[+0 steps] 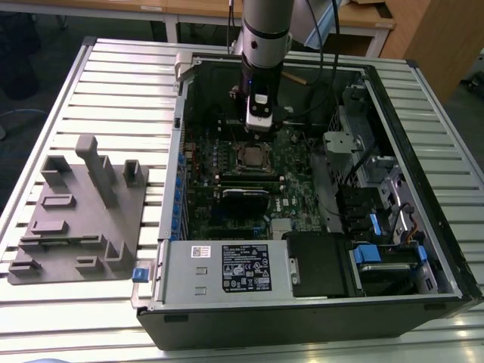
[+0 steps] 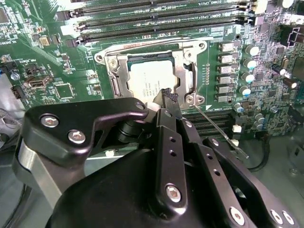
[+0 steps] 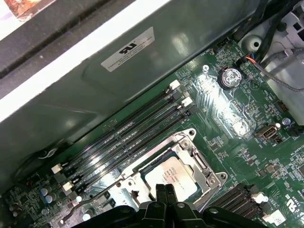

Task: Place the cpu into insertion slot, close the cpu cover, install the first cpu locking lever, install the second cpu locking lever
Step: 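Close the cpu cover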

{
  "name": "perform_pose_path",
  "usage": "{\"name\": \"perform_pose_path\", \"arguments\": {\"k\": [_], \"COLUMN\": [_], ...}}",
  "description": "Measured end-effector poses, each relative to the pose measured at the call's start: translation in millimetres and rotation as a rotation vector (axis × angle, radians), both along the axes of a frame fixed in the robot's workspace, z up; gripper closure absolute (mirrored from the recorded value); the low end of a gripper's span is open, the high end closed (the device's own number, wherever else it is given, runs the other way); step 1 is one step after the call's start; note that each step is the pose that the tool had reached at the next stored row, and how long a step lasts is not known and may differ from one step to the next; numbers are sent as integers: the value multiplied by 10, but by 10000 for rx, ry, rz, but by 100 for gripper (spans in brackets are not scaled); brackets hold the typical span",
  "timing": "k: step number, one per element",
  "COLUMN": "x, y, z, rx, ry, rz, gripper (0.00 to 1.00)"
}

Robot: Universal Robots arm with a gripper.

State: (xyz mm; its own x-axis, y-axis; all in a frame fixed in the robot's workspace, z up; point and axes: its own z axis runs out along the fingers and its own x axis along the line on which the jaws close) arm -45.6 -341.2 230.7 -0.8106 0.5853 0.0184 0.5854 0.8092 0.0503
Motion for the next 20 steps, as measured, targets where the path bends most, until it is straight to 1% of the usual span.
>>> {"name": "perform_pose_path", "arguments": {"k": [2, 3, 8, 10, 19, 20], "x": [0, 0, 0, 0, 0, 0], "y": [0, 0, 0, 0, 0, 0], "z": [-1, -1, -1, -2, -16, -21], "rx": [0, 0, 0, 0, 0, 0], "ry": [-1, -2, -1, 0, -1, 0], "rz": [353, 464, 483, 600, 2201, 2795], "gripper": [89, 89, 89, 89, 89, 89]}}
